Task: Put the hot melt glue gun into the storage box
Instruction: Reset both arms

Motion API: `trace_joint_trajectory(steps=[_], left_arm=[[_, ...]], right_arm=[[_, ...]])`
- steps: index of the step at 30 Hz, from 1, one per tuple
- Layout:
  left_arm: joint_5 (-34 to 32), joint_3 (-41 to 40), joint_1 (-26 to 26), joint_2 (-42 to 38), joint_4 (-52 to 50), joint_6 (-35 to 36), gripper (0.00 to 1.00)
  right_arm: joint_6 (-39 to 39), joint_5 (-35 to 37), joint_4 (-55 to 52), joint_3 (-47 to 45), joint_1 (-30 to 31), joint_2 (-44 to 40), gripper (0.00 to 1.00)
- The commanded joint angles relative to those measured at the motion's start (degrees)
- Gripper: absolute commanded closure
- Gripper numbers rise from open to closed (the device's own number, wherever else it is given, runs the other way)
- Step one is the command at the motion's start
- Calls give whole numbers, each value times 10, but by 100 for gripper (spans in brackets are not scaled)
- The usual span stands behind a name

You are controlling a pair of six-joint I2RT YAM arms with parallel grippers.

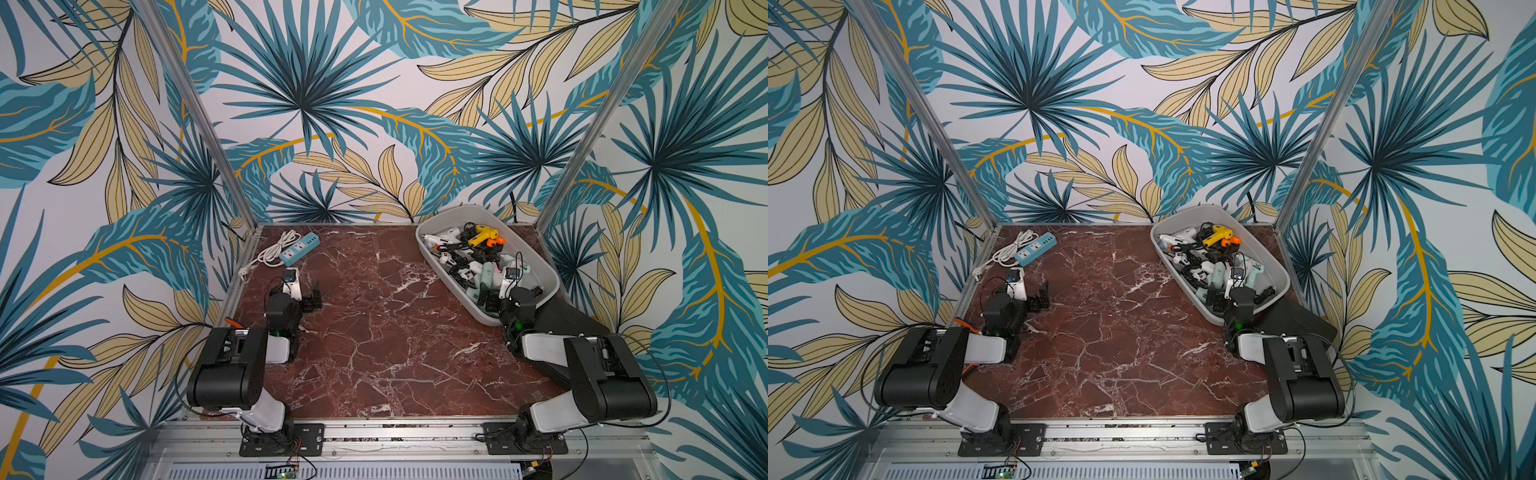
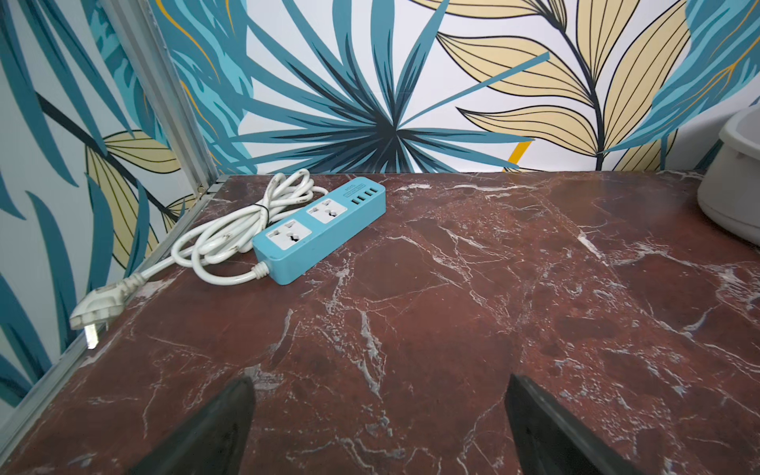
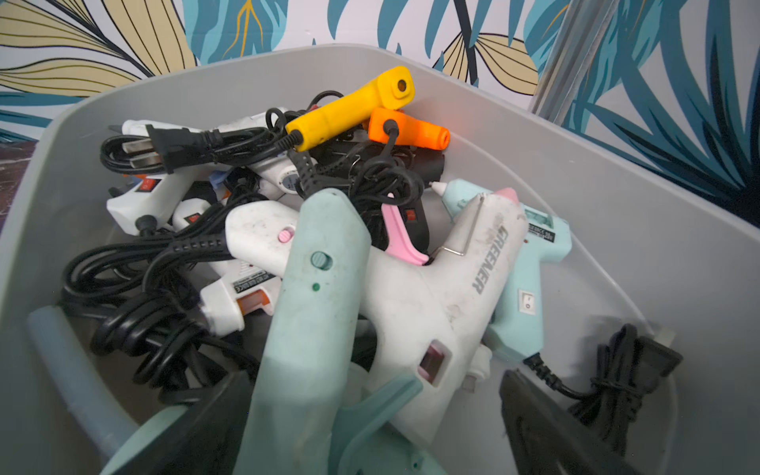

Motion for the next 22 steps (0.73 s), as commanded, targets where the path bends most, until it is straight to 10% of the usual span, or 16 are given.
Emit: trace_joint_trajectory(steps=[1,22], left_arm=[[-11,6,5,-5,-13,-6,0],[-8,7,2,-5,-13,1,0]], right_arm=[[11,-1,23,-10,-3,1,1],[12,-2,23,-10,-2,1,0]])
